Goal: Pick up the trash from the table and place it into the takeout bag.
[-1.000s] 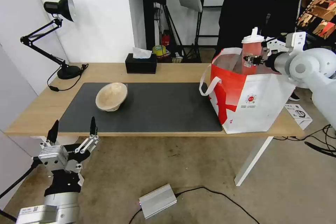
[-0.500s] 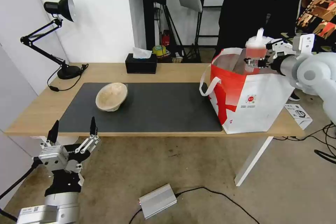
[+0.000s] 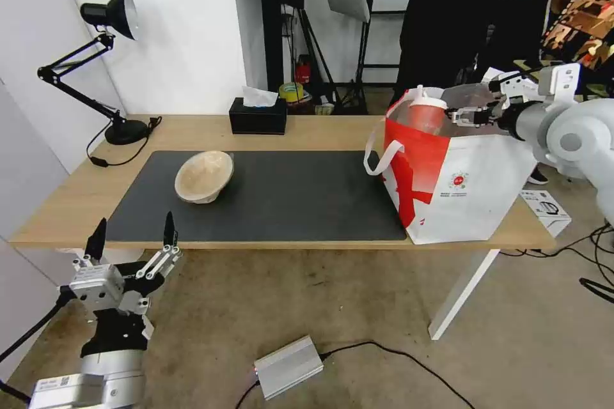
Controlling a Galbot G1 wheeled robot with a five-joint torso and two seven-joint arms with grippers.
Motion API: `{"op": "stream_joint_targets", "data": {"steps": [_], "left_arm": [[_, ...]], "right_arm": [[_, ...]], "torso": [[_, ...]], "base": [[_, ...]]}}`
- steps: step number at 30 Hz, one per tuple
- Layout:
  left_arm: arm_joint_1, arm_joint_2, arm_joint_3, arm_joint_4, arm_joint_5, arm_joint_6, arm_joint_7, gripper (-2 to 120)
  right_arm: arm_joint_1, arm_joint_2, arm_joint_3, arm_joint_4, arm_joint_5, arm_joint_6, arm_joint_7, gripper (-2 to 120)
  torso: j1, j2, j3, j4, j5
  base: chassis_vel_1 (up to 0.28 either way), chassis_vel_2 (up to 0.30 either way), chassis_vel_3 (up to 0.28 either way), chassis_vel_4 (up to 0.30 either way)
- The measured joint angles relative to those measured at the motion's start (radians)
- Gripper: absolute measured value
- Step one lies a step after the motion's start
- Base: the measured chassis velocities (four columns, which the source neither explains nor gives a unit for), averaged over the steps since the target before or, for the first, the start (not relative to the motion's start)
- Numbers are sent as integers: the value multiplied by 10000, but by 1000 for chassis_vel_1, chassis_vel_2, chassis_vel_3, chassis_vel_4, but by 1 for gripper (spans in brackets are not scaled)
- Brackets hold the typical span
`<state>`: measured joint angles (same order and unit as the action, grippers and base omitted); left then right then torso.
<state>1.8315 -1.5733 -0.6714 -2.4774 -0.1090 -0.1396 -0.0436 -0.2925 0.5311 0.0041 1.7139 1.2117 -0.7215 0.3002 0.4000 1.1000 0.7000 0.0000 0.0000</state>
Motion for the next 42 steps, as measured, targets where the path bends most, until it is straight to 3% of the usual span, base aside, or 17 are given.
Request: {"op": "stream_joint_targets", "data": {"steps": [12, 26, 33, 42], "left_arm": [[-14, 17, -81, -15, -79, 15, 2, 100], [24, 31, -114, -118, -81, 53, 6, 100], [37, 109, -120, -157, -57, 85, -10, 100], [73, 218, -92, -207, 4, 245, -50, 100]], "right_arm": [[53, 30, 117, 310, -6, 7, 121, 100], [6, -74, 818, 2526, 687, 74, 1010, 100], [-1037, 319, 1334, 3986, 570, 1278, 1356, 100], [-4422, 1075, 2250, 5251, -2398, 3566, 531, 100]], "torso": [[0, 0, 0, 0, 0], [0, 1, 0, -1, -2], [-1, 0, 0, 1, -2], [0, 1, 1, 0, -1]], "base": [[0, 0, 0, 0], [0, 0, 0, 0], [0, 0, 0, 0], [0, 0, 0, 0]]}}
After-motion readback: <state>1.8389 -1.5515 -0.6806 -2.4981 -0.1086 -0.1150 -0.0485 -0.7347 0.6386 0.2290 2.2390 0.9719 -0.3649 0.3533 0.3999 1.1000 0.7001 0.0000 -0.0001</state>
